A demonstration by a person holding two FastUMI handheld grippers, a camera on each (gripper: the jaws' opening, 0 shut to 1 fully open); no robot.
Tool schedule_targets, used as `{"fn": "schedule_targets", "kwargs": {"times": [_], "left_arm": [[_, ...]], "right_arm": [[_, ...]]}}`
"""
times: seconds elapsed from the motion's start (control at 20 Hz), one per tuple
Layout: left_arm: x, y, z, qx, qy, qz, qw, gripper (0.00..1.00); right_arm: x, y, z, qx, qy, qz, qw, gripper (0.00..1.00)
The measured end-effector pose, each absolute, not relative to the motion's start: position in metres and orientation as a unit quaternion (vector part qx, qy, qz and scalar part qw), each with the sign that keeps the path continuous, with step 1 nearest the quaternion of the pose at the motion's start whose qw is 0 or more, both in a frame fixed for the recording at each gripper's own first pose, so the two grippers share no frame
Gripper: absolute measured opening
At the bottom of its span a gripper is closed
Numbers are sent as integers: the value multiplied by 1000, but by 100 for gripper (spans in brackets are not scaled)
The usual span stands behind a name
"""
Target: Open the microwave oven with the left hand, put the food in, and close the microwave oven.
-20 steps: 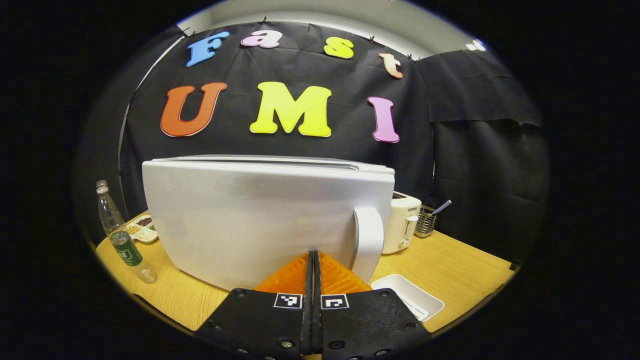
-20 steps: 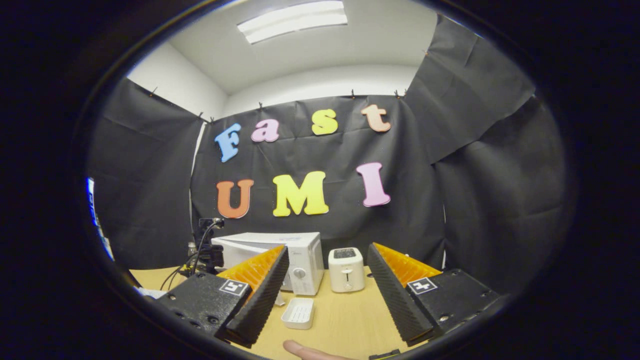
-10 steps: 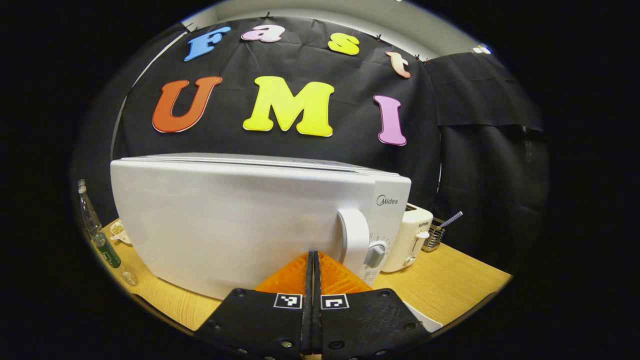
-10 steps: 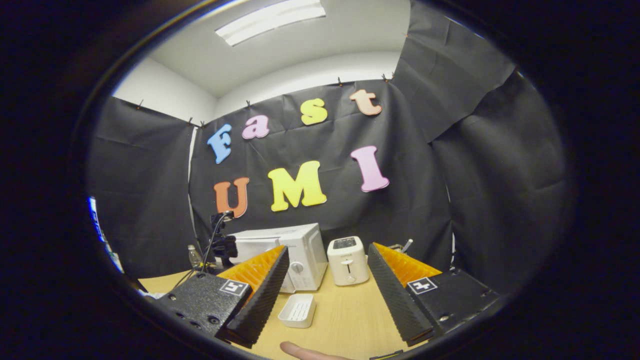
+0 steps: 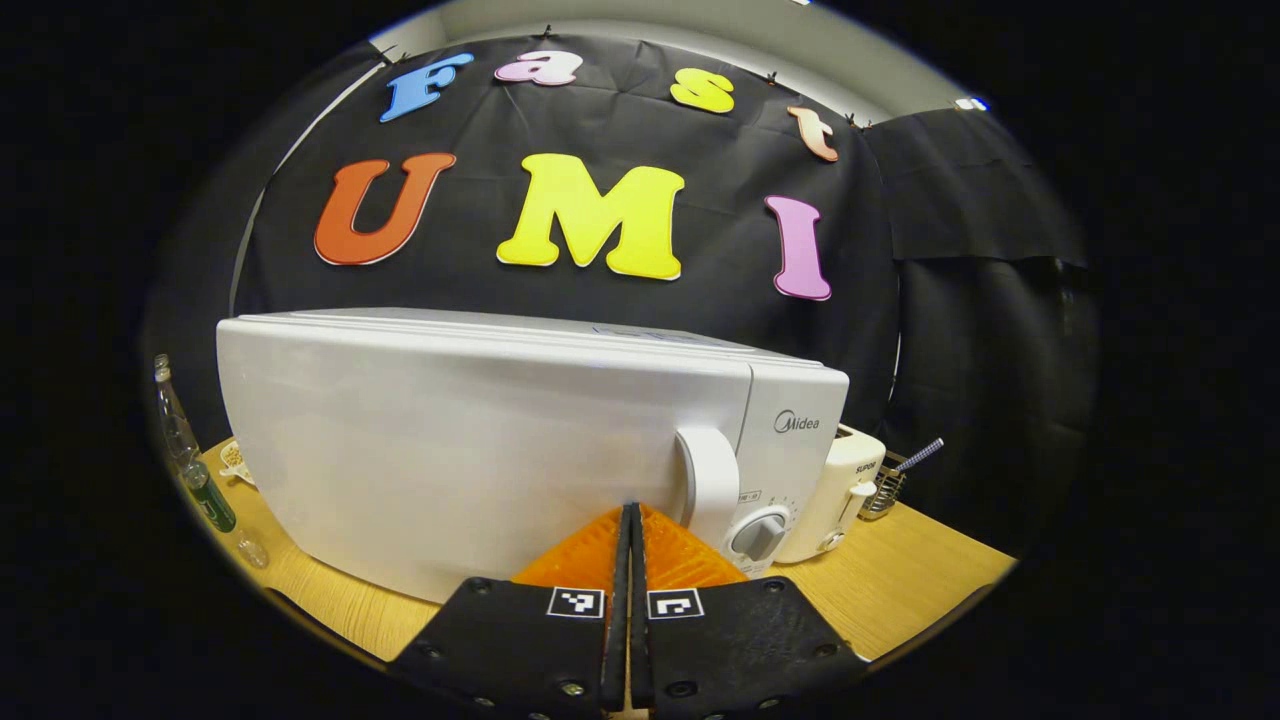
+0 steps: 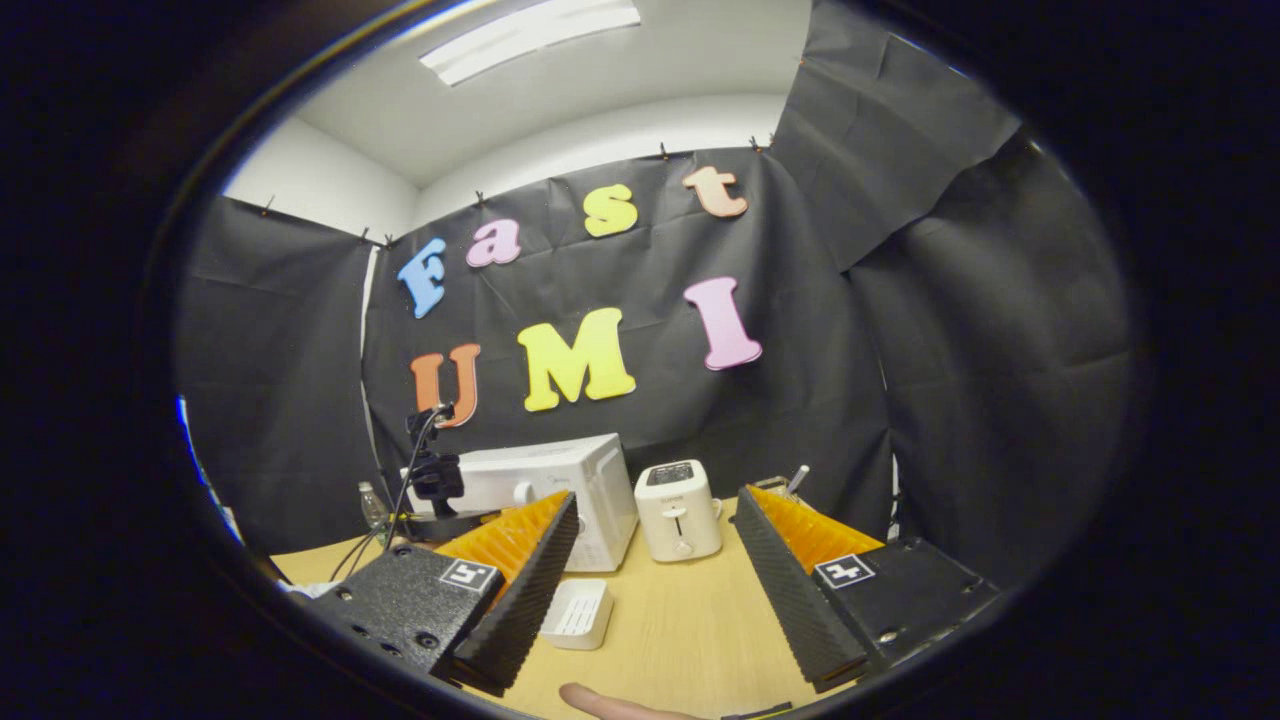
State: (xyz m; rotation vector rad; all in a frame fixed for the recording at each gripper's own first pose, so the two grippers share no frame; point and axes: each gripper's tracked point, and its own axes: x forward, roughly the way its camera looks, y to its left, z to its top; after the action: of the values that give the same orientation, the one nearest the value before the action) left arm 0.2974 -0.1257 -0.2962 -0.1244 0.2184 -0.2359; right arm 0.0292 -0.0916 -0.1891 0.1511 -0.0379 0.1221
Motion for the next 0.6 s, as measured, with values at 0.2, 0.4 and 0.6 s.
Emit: {"fn": "schedule_targets", "kwargs": {"times": [0.2, 0.4, 0.6], "left_arm": [[274, -117, -283, -66, 124, -107, 984, 1], [225, -96, -236, -53, 90, -99, 990, 1], [160, -71, -197, -57, 91, -93, 990, 1]], "right_arm": [[26, -89, -186, 68, -10, 47, 997, 100], [19, -81, -177, 62, -3, 39, 997, 100], [1, -67, -160, 46, -3, 29, 999, 89]]}}
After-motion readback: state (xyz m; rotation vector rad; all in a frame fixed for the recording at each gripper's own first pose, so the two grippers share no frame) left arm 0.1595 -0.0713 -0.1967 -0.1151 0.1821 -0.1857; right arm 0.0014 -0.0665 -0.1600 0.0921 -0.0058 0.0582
